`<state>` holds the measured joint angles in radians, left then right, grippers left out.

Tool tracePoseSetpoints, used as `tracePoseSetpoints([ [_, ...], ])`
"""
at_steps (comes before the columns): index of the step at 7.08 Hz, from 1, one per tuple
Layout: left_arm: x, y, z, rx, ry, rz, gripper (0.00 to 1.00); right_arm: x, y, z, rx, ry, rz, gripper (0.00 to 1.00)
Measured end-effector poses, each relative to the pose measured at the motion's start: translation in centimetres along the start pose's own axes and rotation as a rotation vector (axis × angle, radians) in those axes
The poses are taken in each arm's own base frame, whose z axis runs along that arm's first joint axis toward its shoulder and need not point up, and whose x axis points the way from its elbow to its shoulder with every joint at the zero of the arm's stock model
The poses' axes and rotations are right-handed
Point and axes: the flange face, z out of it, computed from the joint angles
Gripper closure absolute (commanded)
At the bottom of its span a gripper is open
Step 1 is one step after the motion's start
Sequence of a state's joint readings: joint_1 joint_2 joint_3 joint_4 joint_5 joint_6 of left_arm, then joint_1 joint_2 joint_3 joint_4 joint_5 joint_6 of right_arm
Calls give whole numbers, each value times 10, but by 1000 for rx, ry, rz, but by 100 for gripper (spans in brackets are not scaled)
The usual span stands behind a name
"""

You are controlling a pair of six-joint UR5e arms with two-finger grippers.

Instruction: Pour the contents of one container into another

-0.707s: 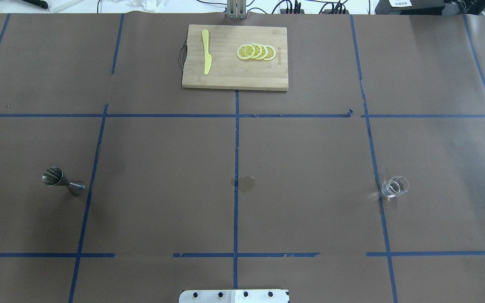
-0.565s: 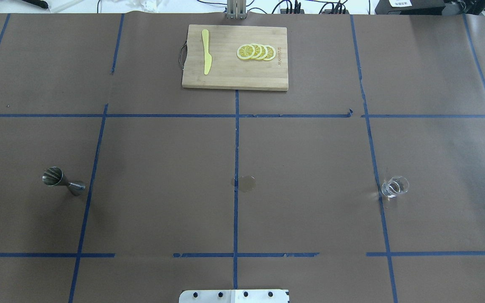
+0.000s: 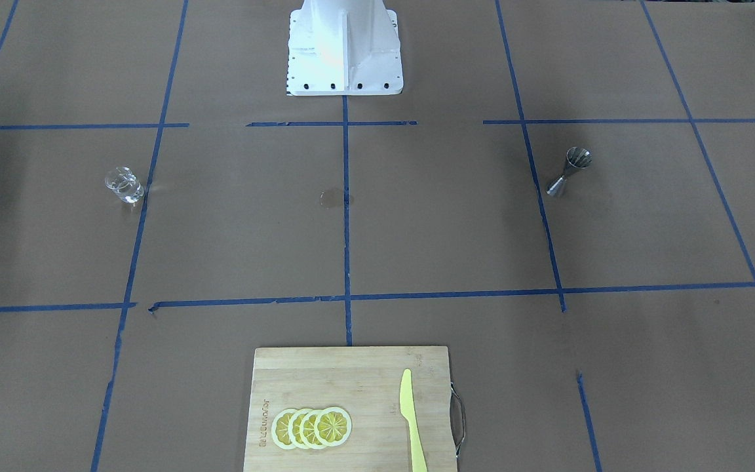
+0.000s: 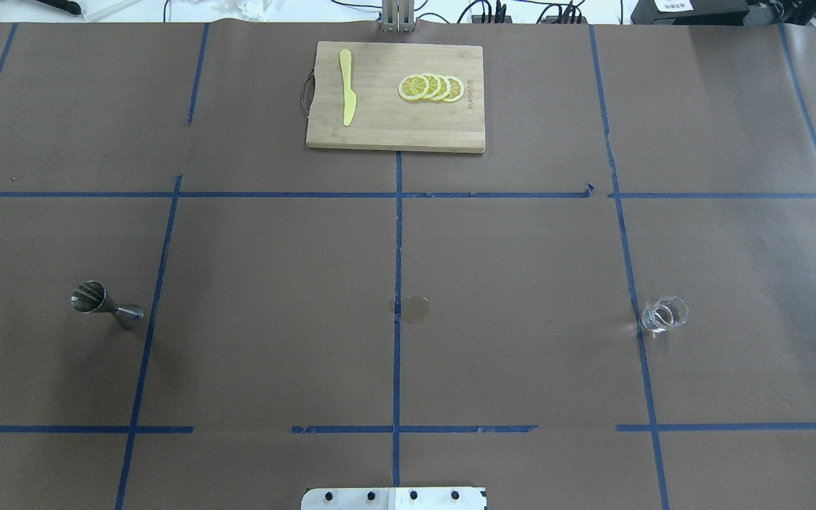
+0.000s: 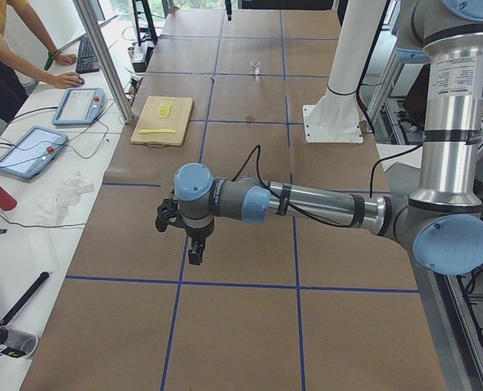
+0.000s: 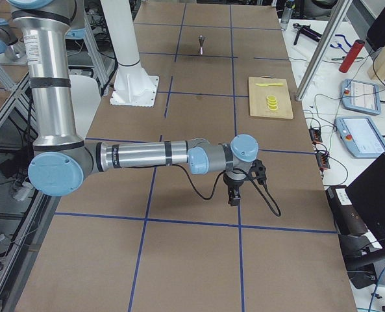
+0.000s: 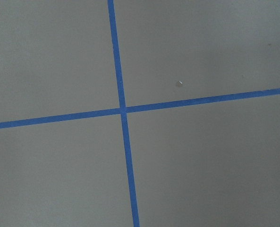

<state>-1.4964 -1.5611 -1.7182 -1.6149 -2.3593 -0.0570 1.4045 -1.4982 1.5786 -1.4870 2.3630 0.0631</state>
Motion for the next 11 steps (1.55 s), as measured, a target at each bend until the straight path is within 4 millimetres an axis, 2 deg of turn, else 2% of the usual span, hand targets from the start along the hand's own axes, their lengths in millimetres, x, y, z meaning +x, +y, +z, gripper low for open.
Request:
tracePoseSetpoints([
  [4, 15, -5, -5, 46, 13, 67, 0, -4, -1, 0, 40, -5, -41, 0],
  [6, 50, -9, 11, 116, 43, 203, 0, -15, -3, 8, 34, -9, -71, 0],
  [7, 60, 5, 21, 171, 66, 234, 0, -23, -4, 13, 31, -13, -92, 0],
  [8, 67, 33, 31, 249, 110, 251, 11, -31, -5, 19, 39, -18, -123, 0],
  [9, 82, 60, 40, 320, 178, 238, 10, -38, -5, 23, 47, -24, -144, 0],
  [10, 100, 82, 52, 372, 226, 244, 0, -45, -6, 27, 48, -28, -148, 0],
  [11, 115, 98, 64, 439, 236, 268, 0, -50, -8, 30, 48, -30, -148, 0],
])
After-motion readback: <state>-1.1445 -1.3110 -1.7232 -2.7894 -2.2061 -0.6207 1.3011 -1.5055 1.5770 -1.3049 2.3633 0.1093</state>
